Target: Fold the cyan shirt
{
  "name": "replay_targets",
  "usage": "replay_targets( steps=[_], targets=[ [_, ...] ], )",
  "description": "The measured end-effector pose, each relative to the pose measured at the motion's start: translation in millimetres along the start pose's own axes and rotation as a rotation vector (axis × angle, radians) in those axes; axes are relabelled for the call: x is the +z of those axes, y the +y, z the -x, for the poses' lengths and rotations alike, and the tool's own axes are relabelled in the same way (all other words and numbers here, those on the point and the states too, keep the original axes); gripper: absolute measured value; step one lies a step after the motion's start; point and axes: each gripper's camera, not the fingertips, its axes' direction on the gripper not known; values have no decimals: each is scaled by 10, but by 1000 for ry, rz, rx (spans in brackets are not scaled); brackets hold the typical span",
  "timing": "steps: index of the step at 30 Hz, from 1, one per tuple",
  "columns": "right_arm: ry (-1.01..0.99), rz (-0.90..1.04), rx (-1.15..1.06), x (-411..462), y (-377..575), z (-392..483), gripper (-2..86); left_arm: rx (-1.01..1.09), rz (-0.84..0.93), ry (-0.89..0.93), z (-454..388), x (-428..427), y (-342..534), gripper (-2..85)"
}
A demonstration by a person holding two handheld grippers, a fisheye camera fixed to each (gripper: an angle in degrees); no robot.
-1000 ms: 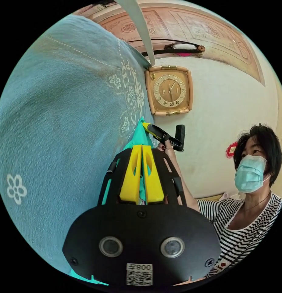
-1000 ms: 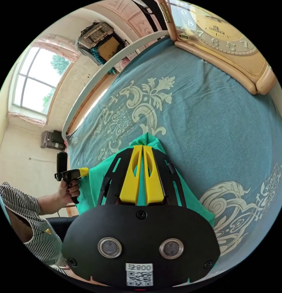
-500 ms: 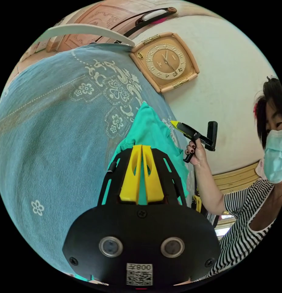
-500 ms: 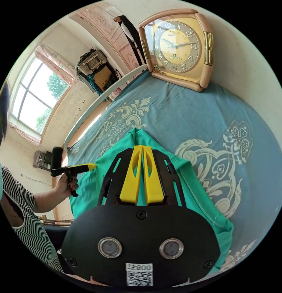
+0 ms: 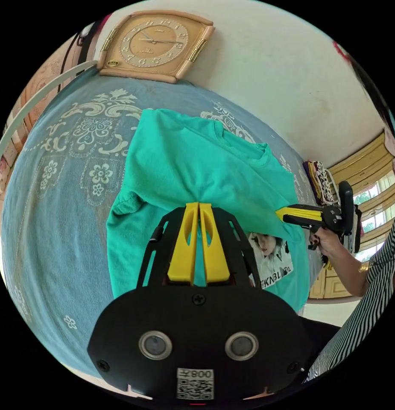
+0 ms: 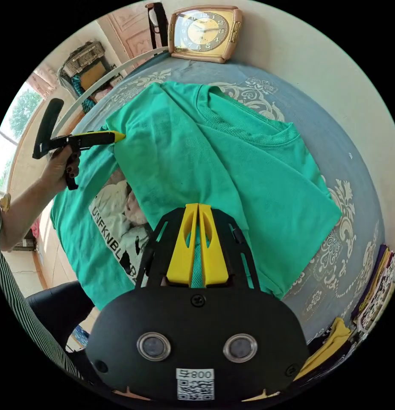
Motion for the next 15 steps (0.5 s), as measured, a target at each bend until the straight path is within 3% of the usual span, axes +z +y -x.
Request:
replay_targets(
  steps=[4, 6, 10, 15],
  targets=[
    [-79, -19, 69, -215, 145, -7, -1, -18, 40, -2, -81, 26, 61, 2],
    [-204, -9, 128, -447, 250, -113, 0, 16, -24, -28, -205, -60, 119, 2],
    [-202, -143, 206, -976, 674, -126, 0, 158, -52, -7, -552, -12, 276, 2],
    [-188, 2, 208, -950, 1134, 78, -1, 179, 89, -25, -604, 433, 490, 2]
  ],
)
